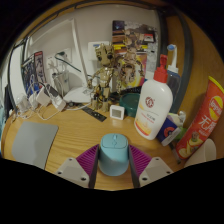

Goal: Arrange mouse

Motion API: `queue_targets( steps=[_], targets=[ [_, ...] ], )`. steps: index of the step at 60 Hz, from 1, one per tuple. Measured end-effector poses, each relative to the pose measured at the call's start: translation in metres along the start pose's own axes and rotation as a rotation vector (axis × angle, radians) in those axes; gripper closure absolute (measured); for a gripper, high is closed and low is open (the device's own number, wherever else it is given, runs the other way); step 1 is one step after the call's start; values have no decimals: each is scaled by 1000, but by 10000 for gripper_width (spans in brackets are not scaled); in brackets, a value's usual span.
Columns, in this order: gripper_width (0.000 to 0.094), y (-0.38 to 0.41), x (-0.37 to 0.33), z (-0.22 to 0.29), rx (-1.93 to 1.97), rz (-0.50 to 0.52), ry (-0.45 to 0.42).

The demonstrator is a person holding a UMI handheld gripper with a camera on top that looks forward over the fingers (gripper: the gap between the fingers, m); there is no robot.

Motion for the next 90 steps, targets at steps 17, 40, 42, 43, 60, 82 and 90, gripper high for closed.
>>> queue_targets(
  steps=[17,40,42,43,60,82,90],
  targets=[
    [653,2,-1,1,36,-34,55],
    [651,101,-137,109,84,-62,-185],
    [651,121,-145,114,80,-45,-199],
    [650,130,-149,117,77,-38,-206],
    [652,265,-104,77,17,43,-105],
    [642,297,-17,-7,-25,25,96],
    [564,298,-15,-7,-25,16,82]
  ],
)
Point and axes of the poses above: the point between the fingertips, and its own axes, seen from behind it with the camera up: y to the left, z up, x forward, the way the camera looks, the point moved 4 cm from there along -x, backward, against the way the camera looks, and after that the axes turned 15 degrees about y, right-handed, at the moved point
